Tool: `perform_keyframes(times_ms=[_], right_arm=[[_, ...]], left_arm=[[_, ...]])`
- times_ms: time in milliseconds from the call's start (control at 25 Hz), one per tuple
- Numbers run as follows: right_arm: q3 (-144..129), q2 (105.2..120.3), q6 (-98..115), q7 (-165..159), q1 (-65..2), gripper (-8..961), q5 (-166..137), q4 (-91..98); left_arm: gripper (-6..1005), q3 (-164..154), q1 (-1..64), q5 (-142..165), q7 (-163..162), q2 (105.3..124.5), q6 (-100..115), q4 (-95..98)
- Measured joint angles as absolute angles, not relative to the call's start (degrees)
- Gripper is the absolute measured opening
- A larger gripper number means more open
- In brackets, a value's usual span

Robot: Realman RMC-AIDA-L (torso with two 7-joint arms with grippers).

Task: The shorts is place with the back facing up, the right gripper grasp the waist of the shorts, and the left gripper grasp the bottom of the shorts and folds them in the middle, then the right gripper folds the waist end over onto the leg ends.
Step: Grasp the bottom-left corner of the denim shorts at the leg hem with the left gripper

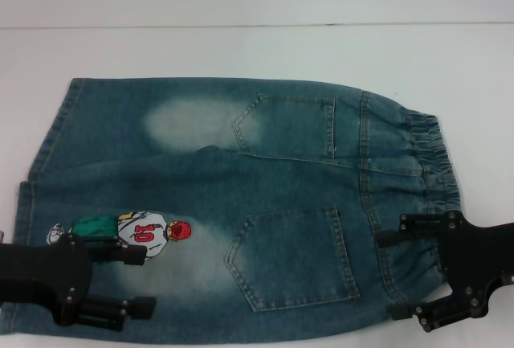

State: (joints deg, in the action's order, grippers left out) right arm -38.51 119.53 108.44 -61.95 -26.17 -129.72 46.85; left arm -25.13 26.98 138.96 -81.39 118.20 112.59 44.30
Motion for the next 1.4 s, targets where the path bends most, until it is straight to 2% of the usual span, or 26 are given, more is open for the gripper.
perform_keyframes(times_ms=[1000, 1240, 1400], right_arm=[[-38.0, 119.71, 108.5, -61.9, -26.0, 912, -129.7, 46.8], [-37.9, 119.62, 108.3, -61.5, -25.7, 912, -129.7, 46.9], [-38.0, 119.61, 107.7, -60.7, -25.8, 912, -129.7, 47.1]], left_arm=[[886, -25.0, 27.0, 138.5, -83.1, 118.57, 111.1, 45.5], [885, -25.3, 26.7, 138.6, -98.6, 120.16, 110.9, 56.4], [884, -28.4, 27.0, 140.1, -113.5, 119.97, 111.7, 63.1]])
